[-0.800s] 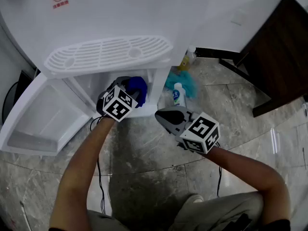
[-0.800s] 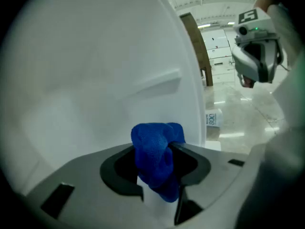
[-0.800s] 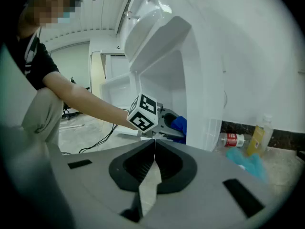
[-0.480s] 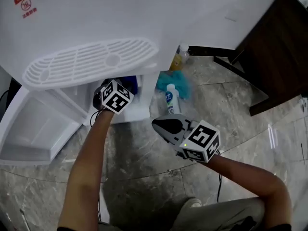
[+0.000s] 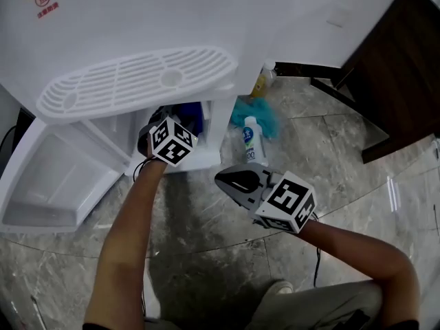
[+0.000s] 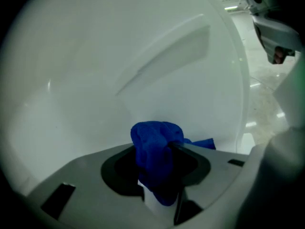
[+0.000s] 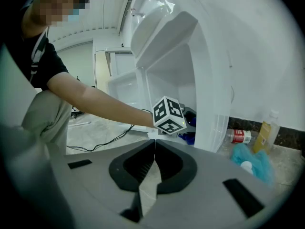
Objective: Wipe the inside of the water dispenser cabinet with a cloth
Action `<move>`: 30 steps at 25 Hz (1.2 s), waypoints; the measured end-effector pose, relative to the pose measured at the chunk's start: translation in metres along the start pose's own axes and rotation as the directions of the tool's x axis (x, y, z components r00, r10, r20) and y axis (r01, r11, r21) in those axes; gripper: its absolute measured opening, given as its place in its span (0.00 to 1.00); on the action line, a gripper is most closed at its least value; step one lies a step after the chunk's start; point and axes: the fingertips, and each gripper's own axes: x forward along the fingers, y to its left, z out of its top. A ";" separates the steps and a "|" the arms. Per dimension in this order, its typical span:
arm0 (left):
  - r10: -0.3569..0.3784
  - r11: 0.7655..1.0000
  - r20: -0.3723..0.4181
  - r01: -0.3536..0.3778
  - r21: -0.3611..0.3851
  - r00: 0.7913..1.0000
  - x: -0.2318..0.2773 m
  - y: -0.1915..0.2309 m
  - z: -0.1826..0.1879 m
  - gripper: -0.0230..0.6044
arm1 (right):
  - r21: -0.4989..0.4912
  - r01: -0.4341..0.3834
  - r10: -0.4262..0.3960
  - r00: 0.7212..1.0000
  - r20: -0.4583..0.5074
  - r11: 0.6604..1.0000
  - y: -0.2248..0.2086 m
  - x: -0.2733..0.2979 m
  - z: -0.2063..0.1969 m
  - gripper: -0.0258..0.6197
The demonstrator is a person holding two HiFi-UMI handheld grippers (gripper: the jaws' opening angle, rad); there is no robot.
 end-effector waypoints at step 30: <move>-0.009 0.962 -0.054 -0.006 -0.272 0.998 0.021 0.020 -0.008 0.28 | 0.004 -0.069 0.069 0.995 -0.073 0.998 0.024 -0.011 -0.031 0.04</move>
